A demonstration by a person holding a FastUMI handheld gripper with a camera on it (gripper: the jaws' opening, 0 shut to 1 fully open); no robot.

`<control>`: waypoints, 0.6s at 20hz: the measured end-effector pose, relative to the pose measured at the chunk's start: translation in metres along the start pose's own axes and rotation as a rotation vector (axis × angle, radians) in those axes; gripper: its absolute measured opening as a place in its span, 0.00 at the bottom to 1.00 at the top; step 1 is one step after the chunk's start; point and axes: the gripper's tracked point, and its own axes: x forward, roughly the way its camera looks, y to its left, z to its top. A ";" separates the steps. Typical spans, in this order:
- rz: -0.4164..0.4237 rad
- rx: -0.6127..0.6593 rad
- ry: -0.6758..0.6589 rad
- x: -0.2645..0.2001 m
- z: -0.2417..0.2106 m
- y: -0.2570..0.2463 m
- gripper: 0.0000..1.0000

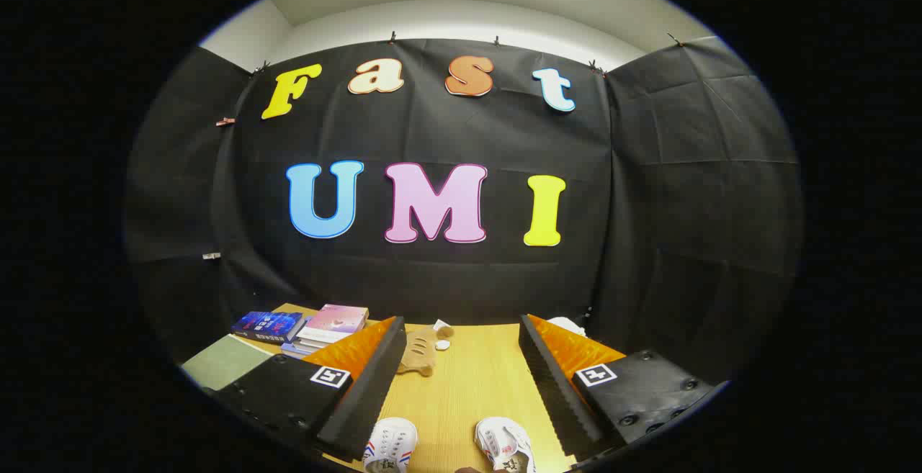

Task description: Open the storage box then place both shoes into the box .Put the left shoe in first, then the right shoe, with the right side of both shoes facing outward in a uniform manner.

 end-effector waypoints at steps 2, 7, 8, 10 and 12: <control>0.006 0.003 0.007 0.000 -0.002 0.006 0.97; 0.010 0.008 0.010 0.002 0.000 0.012 0.97; 0.009 0.009 0.013 0.001 0.000 0.011 0.97; 0.009 0.013 0.012 0.000 0.003 0.010 0.97; 0.017 0.015 0.007 -0.003 0.008 0.011 0.97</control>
